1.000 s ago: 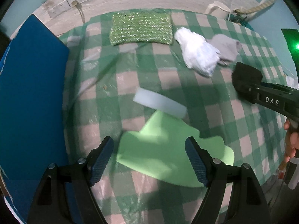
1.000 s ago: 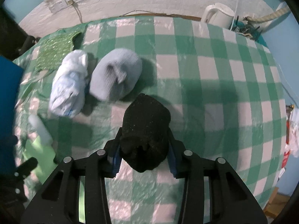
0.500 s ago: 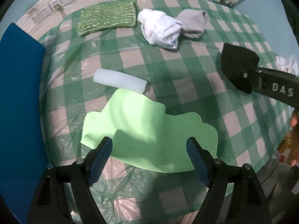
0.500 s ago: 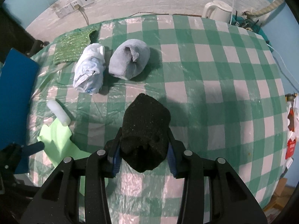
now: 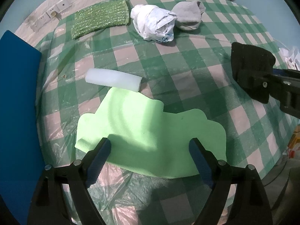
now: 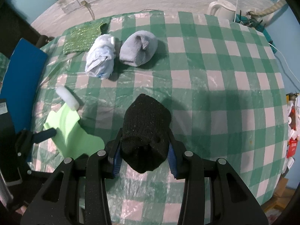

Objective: Organize soft objects
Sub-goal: 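Grasp the light green foam sheet with the left tool while the right tool holds the black sock, then carry the black sock and green foam sheet in both tools to the box, then open the right tool to drop the black sock while the left tool releases the green foam, then move both open tools from the box back over the table items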

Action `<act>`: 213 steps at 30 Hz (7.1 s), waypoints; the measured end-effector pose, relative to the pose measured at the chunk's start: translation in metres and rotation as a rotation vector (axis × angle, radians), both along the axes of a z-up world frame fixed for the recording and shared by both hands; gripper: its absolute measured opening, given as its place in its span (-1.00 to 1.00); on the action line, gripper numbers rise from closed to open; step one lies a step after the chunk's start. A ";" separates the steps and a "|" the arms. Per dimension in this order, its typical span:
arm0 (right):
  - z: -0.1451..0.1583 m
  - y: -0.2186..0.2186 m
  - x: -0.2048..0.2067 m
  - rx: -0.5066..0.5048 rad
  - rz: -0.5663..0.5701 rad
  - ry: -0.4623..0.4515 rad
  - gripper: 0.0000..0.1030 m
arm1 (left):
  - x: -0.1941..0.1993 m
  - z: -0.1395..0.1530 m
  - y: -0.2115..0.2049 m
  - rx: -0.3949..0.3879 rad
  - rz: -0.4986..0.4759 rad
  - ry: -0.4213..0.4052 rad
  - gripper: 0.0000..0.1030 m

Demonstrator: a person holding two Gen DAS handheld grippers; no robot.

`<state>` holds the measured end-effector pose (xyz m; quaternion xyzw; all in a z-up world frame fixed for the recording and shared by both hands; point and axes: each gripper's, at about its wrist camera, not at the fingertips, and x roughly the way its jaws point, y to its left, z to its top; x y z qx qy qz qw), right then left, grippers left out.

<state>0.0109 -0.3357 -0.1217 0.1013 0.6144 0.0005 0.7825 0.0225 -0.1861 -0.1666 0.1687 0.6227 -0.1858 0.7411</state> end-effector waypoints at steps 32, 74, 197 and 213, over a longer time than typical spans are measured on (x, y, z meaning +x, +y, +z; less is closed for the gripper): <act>0.026 0.015 -0.007 0.009 0.039 -0.057 -0.23 | -0.008 0.047 0.002 -0.128 -0.093 -0.094 -0.93; 0.119 0.119 0.012 0.070 0.242 -0.220 -0.23 | 0.012 0.155 0.106 -0.185 0.067 -0.340 -0.93; 0.103 0.094 0.012 0.030 0.074 -0.204 0.41 | 0.005 0.159 0.156 -0.104 0.189 -0.429 0.32; 0.077 0.036 0.035 -0.005 -0.040 -0.154 0.41 | 0.024 0.143 0.102 -0.078 0.147 -0.393 0.47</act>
